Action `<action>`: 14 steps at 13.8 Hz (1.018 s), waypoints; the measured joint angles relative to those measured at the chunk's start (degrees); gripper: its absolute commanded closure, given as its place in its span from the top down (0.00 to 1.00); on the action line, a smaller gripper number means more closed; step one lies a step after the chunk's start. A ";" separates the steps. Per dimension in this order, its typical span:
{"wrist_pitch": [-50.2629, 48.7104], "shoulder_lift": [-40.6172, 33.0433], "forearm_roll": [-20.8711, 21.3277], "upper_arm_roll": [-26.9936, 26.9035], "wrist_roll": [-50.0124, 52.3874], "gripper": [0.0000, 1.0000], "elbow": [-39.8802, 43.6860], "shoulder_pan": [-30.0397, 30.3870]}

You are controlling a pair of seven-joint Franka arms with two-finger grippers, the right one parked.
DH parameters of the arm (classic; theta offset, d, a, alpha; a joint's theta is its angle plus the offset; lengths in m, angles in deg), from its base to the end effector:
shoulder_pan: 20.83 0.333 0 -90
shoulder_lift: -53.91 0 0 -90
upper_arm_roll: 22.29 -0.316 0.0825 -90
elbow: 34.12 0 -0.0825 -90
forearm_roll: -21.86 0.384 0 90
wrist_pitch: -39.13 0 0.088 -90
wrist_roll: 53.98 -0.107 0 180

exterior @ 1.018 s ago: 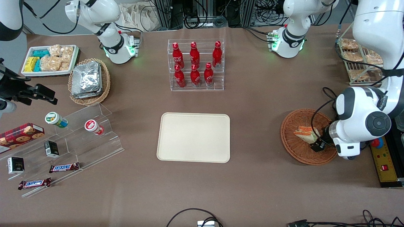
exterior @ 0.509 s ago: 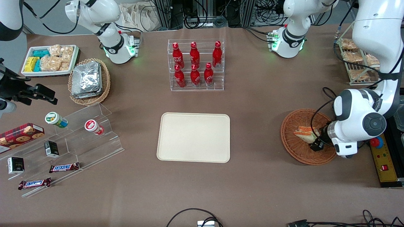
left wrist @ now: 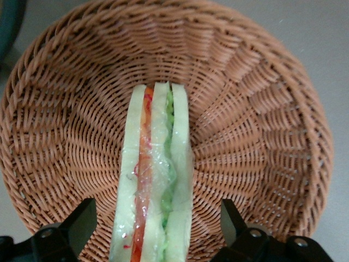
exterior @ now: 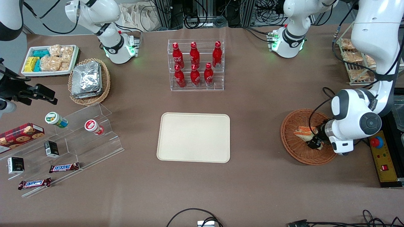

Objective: Place sandwich from basket to tray
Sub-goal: 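Close the left gripper on the sandwich and lift it from the basket, then carry the held sandwich with the left gripper over the cream tray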

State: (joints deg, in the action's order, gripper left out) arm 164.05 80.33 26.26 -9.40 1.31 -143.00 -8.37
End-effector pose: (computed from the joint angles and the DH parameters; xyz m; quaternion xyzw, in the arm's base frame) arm 0.6115 0.0039 0.2496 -0.8921 -0.4434 0.0839 0.0206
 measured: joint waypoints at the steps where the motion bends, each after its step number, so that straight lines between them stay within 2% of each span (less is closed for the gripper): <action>1: 0.00 0.16 -0.04 0.00 0.00 1.00 -0.61 0.00; 2: 0.00 0.35 -0.05 0.00 0.00 0.89 -1.01 0.00; 3: 0.01 0.47 -0.05 0.00 0.00 0.68 -1.21 0.00; 4: 0.06 0.50 -0.03 0.00 0.00 0.31 -1.21 0.00; 5: 0.21 0.47 0.00 0.01 -0.01 0.02 -1.13 0.00; 10: -0.11 -0.58 3.18 0.40 -0.80 0.00 0.13 -0.03; 12: -4.20 -2.12 4.18 1.05 -2.77 0.00 2.86 -0.14; 14: -12.17 -3.64 4.36 2.77 -5.48 0.00 9.02 -0.45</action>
State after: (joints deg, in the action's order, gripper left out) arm 151.88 76.69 30.62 -6.63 -4.18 -133.98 -8.82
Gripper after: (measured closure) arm 0.687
